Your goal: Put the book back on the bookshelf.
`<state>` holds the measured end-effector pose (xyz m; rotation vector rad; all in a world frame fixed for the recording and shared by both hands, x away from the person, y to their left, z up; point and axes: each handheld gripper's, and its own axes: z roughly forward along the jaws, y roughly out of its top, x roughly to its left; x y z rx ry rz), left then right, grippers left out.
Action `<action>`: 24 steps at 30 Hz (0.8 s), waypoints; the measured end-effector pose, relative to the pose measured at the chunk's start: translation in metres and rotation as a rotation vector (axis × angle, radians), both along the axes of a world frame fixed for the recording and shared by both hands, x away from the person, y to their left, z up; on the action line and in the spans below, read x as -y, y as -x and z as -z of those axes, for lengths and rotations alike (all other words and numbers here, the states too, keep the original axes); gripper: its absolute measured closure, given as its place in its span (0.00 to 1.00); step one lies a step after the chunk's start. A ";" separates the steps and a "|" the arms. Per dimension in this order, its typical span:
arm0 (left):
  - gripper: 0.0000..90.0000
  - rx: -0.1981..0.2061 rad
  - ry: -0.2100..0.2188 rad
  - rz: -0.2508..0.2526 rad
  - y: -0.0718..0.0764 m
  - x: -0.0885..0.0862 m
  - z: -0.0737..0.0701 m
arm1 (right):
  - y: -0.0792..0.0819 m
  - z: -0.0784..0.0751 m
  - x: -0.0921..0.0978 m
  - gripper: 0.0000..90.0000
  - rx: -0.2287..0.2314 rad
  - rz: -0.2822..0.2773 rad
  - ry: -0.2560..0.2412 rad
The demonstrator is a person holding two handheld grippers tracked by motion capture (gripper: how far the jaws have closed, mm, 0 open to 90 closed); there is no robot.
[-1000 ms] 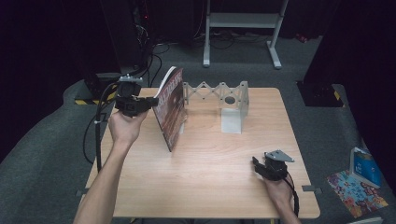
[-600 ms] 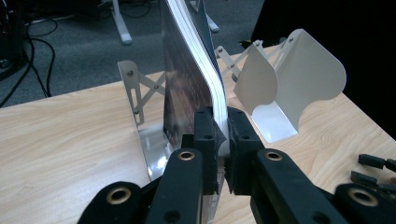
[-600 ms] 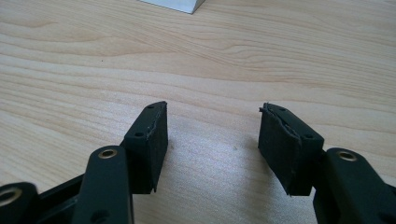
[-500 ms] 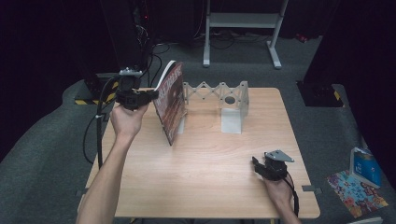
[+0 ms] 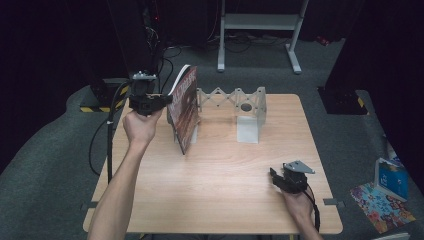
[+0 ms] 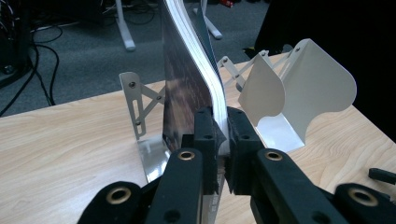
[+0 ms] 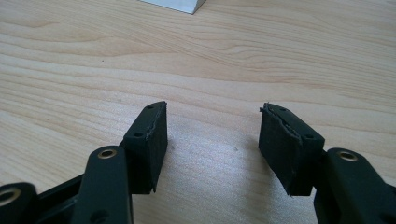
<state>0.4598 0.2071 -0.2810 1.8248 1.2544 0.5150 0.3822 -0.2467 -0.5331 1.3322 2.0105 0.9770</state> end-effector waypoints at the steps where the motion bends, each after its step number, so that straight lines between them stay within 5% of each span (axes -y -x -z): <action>1: 0.94 0.002 0.000 -0.001 -0.001 0.001 0.001 | 0.000 0.000 0.000 0.47 -0.003 0.000 -0.003; 24: 0.94 0.036 -0.010 0.007 -0.015 0.013 0.014 | 0.000 0.000 0.000 0.47 -0.003 -0.002 -0.003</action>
